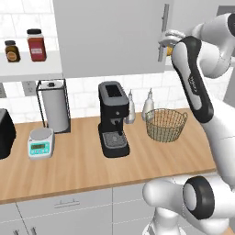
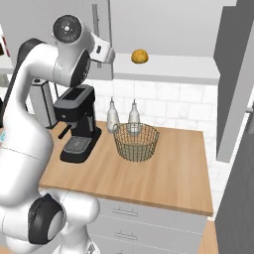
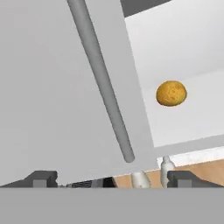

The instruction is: Open the cabinet, pick up the bread from the cabinet and place it in the basket. Then move the basket to the dining counter.

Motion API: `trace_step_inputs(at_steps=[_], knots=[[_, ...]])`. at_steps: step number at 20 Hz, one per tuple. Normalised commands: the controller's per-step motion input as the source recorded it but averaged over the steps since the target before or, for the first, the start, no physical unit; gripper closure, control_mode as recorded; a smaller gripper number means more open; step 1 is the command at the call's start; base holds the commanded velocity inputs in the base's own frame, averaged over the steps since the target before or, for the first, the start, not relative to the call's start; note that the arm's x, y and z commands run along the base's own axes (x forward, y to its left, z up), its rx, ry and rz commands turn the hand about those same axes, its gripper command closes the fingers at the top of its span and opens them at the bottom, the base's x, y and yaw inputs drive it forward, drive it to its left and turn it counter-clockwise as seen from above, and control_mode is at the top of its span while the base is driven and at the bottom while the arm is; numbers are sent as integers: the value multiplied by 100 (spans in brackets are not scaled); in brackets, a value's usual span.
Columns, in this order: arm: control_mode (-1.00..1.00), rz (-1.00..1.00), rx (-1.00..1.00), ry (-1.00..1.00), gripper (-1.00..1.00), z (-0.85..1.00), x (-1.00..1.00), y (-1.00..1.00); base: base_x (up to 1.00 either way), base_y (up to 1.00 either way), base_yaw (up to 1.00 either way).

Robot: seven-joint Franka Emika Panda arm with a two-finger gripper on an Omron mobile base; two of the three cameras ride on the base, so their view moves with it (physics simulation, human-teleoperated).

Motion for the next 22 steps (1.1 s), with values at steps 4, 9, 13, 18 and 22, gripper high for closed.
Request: trace_step_inputs(at_steps=[4, 9, 13, 18, 22], knots=[[-100, -12, -23, 25, -100, 0, 73, 36, 0, 0, 0], [-100, -38, -26, 20, -100, 0, 92, 0, 0, 0, 0], [-100, -29, -13, 3, -100, 13, 60, 0, 0, 0, 0], [-100, -2, 3, -1, -100, 2, 30, -9, 0, 0, 0], [-100, 4, 12, -8, -100, 0, 4, -54, 0, 0, 0]])
